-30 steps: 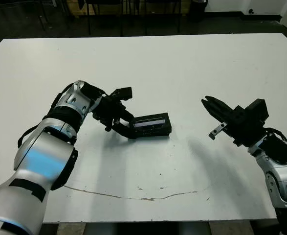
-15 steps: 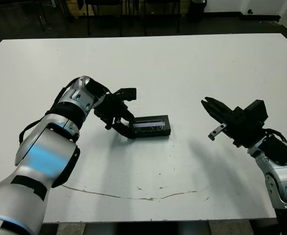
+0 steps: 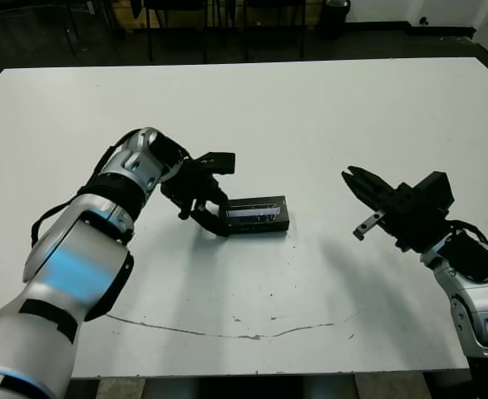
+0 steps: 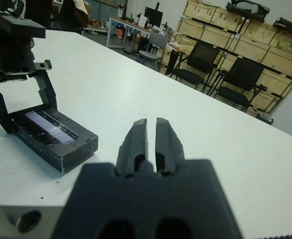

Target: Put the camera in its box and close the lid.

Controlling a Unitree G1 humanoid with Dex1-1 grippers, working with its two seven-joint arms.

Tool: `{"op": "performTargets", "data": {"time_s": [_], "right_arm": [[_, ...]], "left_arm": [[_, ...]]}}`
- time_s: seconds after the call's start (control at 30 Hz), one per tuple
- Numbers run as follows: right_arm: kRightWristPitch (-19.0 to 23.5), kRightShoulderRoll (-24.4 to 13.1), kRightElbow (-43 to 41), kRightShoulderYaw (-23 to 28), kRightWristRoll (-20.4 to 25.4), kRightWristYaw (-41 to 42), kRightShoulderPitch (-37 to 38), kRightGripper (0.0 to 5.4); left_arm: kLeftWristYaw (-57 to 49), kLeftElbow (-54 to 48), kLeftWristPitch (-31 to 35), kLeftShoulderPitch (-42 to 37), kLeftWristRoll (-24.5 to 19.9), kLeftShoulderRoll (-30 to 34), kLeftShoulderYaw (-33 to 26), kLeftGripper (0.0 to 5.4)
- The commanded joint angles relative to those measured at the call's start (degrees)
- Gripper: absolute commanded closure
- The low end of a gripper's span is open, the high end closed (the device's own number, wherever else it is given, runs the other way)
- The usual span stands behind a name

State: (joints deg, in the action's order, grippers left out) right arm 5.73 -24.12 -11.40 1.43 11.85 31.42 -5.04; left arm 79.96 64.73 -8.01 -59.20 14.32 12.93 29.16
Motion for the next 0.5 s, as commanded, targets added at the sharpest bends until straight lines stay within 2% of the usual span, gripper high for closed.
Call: {"op": "performTargets", "data": {"time_s": [0.03, 0.13, 0.4, 0.5], "right_arm": [[0.88, -0.13, -0.01, -0.14, -0.35, -0.19, 0.81, 5.4], [1.36, -0.13, -0.18, -0.12, -0.26, -0.28, 0.79, 5.4], [1.0, -0.1, -0.01, -0.13, -0.52, -0.19, 0.7, 5.4], [1.54, 0.01, -0.24, -0.11, -0.36, -0.31, 0.66, 5.4]], "left_arm": [[-2.75, 1.58, -1.7, 5.81, 4.75, 0.63, 3.17, 1.81], [-3.58, 1.32, -3.77, 6.31, 4.87, 2.04, 3.27, 1.26], [-1.23, -0.89, -3.02, 8.18, 3.12, 6.68, 1.81, 0.07], [1.36, -2.25, -1.75, 9.07, 2.0, 9.37, 0.94, 0.01]]}}
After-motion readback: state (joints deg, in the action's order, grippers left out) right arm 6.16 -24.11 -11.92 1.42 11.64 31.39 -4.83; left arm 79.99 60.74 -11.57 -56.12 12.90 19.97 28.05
